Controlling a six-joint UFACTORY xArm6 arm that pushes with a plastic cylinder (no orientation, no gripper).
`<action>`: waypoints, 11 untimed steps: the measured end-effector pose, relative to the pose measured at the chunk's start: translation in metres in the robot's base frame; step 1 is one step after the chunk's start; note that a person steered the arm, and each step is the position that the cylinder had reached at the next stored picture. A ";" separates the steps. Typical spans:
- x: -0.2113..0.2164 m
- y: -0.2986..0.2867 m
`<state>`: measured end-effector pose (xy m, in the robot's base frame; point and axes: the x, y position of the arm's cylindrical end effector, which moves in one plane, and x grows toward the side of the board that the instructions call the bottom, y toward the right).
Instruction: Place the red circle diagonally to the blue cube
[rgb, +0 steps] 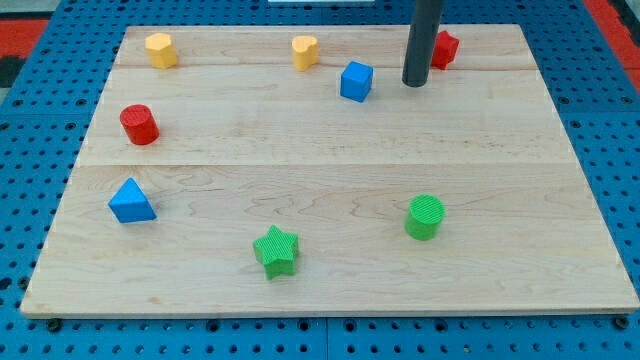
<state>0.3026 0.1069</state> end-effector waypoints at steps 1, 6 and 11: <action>0.000 -0.073; 0.134 -0.292; 0.043 -0.339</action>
